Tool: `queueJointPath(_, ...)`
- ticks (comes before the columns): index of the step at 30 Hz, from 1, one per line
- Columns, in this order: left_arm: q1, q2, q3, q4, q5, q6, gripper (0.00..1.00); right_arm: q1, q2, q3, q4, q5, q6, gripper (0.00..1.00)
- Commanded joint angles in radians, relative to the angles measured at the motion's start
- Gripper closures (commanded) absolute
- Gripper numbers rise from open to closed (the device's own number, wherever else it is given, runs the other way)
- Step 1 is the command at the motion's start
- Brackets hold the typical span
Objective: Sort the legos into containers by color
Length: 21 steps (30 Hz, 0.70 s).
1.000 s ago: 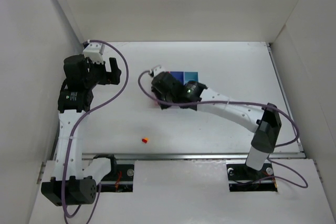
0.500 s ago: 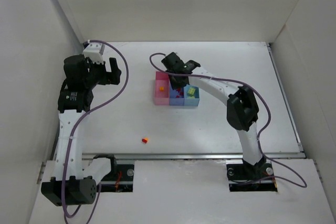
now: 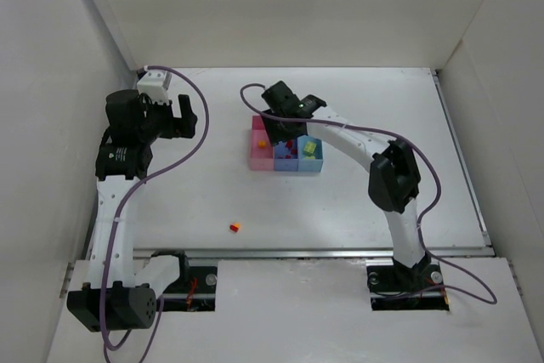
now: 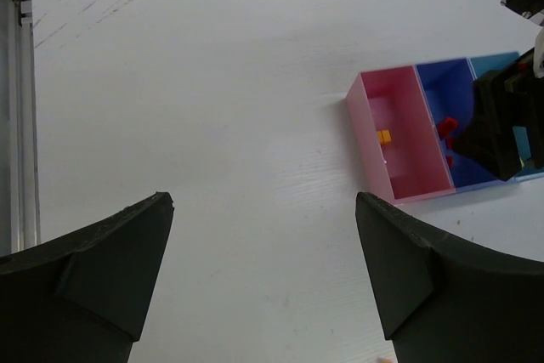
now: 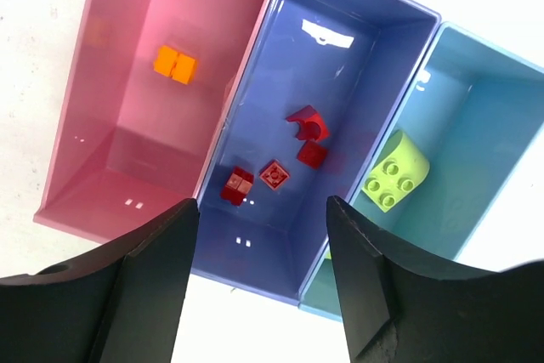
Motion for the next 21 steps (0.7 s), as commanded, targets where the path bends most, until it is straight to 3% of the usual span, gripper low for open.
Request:
queueJointPath(1,0.005,-0.007,-0.005,0.03,0.009,0.008,0.13,-0.002,-0.082,0.026,0.011,0.009,-0.011,0.33)
queueJointPath(5,0.005,-0.007,-0.005,0.03,-0.001,0.028,0.13,0.022,-0.182,-0.029,0.047,-0.02,-0.044,0.35)
queueJointPath(8,0.005,-0.007,-0.005,0.021,-0.036,0.037,0.13,0.125,-0.292,-0.144,0.104,-0.011,-0.115,0.35)
queueJointPath(11,0.014,-0.007,-0.005,0.04,-0.093,0.022,0.13,0.237,-0.333,-0.278,0.135,-0.152,-0.165,0.32)
queueJointPath(13,0.025,-0.007,-0.005,0.04,-0.159,-0.005,0.13,0.309,-0.333,-0.371,0.175,-0.2,-0.165,0.3)
queueJointPath(17,0.053,-0.007,0.004,0.05,-0.25,-0.068,0.12,0.33,-0.323,-0.474,0.296,-0.342,-0.087,0.28)
queueJointPath(21,0.089,-0.016,0.004,0.059,-0.288,-0.102,0.1,0.387,-0.235,-0.442,0.358,-0.33,-0.064,0.22)
